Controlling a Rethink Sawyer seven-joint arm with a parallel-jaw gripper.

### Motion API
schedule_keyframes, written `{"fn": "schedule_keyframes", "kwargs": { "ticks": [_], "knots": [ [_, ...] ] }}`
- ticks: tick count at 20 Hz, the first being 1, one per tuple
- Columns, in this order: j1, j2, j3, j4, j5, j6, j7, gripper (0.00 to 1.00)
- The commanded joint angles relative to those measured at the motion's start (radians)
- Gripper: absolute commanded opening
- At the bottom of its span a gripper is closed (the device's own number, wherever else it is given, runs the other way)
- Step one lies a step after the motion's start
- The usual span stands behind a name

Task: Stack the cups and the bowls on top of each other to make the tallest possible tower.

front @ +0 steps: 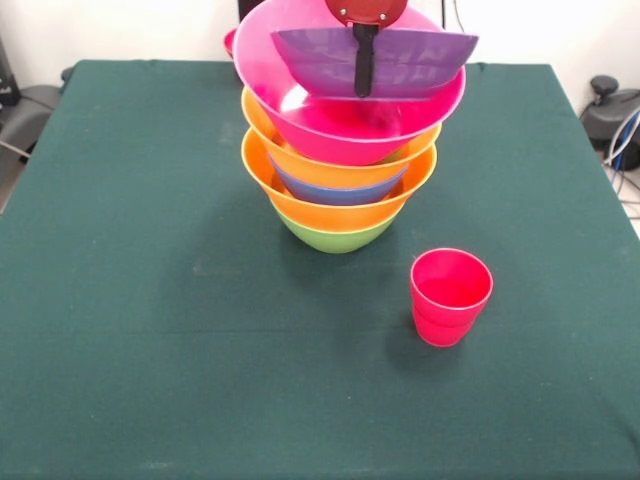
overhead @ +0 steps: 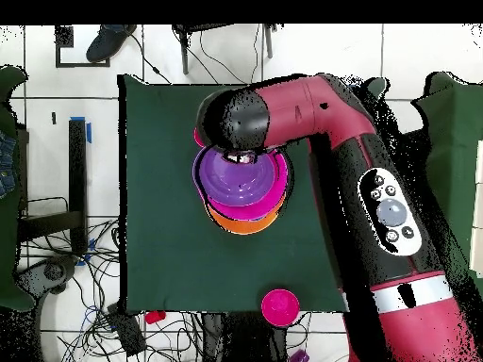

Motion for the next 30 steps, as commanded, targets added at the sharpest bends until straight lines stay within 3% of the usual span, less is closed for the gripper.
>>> {"fn": "schedule_keyframes", "kwargs": {
  "ticks": [1, 7, 18, 30],
  "knots": [
    [-0.012, 0.041, 0.048, 0.061, -0.055, 0.074, -0.313, 1.00],
    [-0.034, 0.030, 0.065, 0.087, -0.057, 0.083, -0.355, 1.00],
    [-0.034, 0.043, 0.062, 0.070, -0.079, 0.098, -0.357, 1.00],
    [-0.030, 0.025, 0.068, 0.049, -0.056, 0.116, -0.350, 1.00]
  ]
}}
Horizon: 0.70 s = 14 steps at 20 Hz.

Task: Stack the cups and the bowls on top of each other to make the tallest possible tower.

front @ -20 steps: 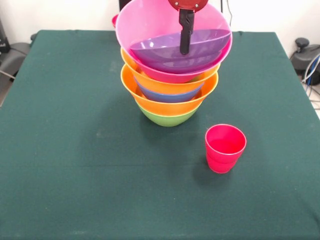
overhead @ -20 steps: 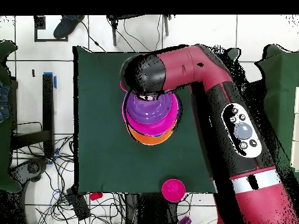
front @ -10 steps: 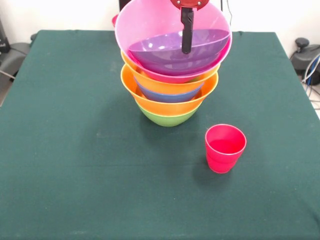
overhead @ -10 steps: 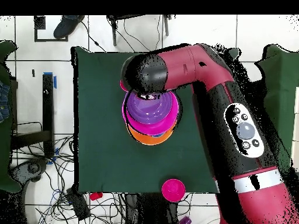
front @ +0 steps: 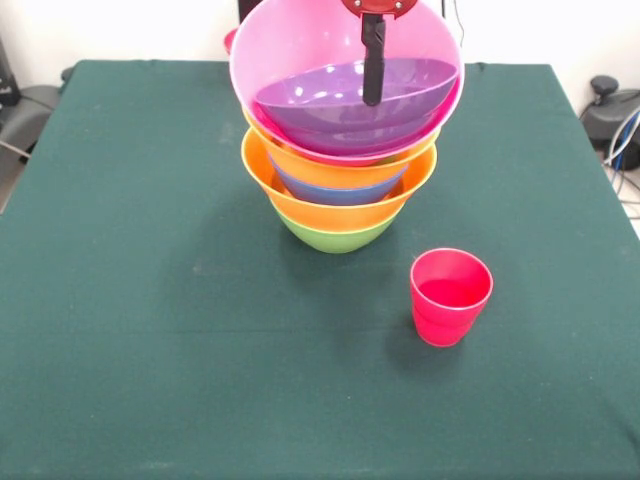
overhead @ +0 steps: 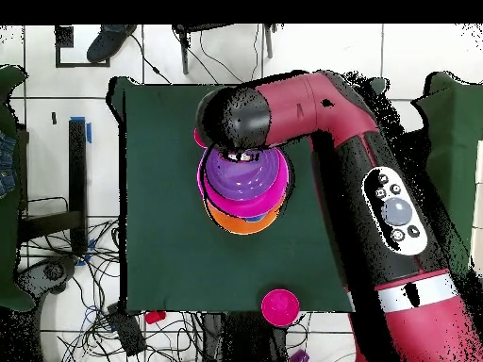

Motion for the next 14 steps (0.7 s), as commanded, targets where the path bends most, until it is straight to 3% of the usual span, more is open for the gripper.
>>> {"fn": "schedule_keyframes", "kwargs": {
  "ticks": [1, 14],
  "knots": [
    [0.000, 0.028, 0.014, 0.040, -0.048, 0.108, -0.268, 1.00],
    [0.006, 0.028, 0.018, 0.014, -0.042, 0.121, -0.261, 1.00]
  ]
}}
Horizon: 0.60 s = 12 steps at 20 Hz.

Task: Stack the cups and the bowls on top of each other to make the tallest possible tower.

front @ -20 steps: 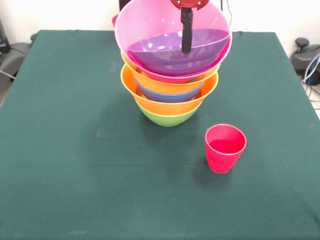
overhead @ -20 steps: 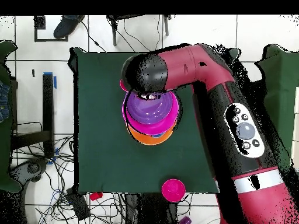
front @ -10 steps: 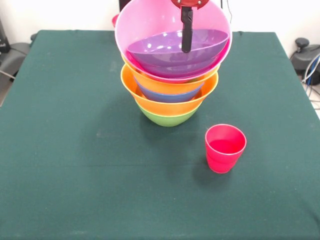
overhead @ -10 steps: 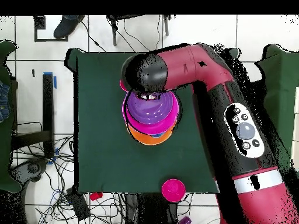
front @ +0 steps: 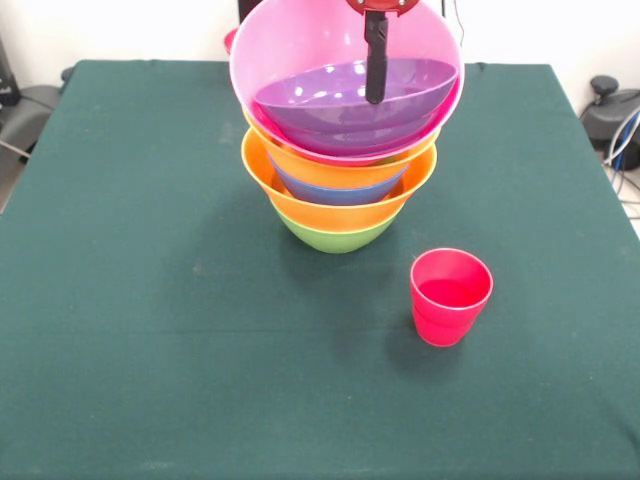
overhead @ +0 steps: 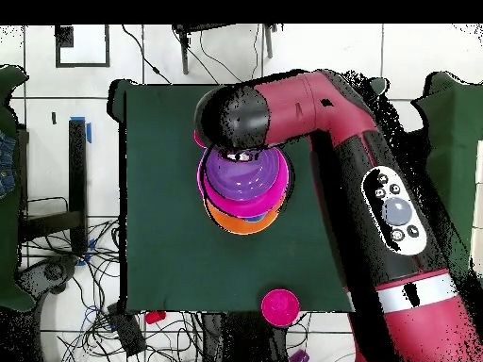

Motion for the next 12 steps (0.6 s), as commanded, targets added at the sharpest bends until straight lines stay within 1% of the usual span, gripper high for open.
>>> {"fn": "schedule_keyframes", "kwargs": {
  "ticks": [1, 12],
  "knots": [
    [0.007, 0.031, 0.014, 0.010, -0.042, 0.119, -0.260, 1.00],
    [0.012, 0.036, 0.023, -0.033, -0.031, 0.125, -0.256, 1.00]
  ]
}}
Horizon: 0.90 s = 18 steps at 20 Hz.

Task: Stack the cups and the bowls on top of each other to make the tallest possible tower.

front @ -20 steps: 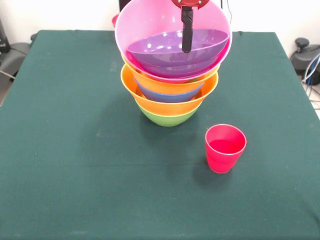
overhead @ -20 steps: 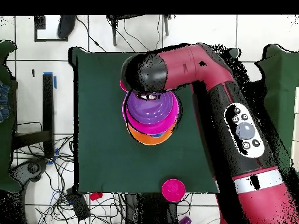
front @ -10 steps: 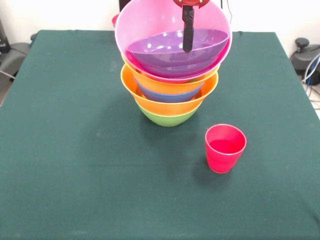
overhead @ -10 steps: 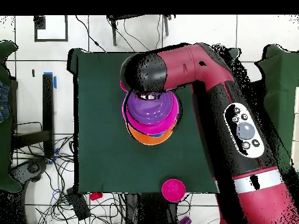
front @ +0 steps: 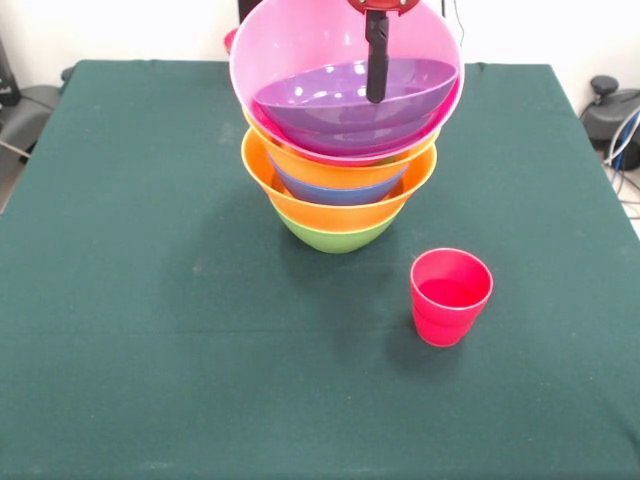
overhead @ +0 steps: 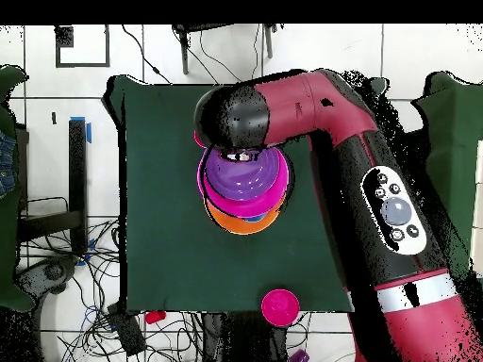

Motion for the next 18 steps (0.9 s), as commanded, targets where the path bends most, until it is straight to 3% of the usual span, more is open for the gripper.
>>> {"fn": "schedule_keyframes", "kwargs": {
  "ticks": [1, 5, 13, 18],
  "knots": [
    [0.013, 0.037, 0.025, -0.040, -0.026, 0.119, -0.254, 1.00],
    [0.024, 0.055, 0.049, -0.107, -0.016, 0.057, -0.232, 1.00],
    [0.050, 0.075, 0.061, -0.161, 0.010, 0.056, -0.189, 1.00],
    [0.094, 0.092, 0.042, -0.208, 0.033, 0.064, -0.097, 1.00]
  ]
}}
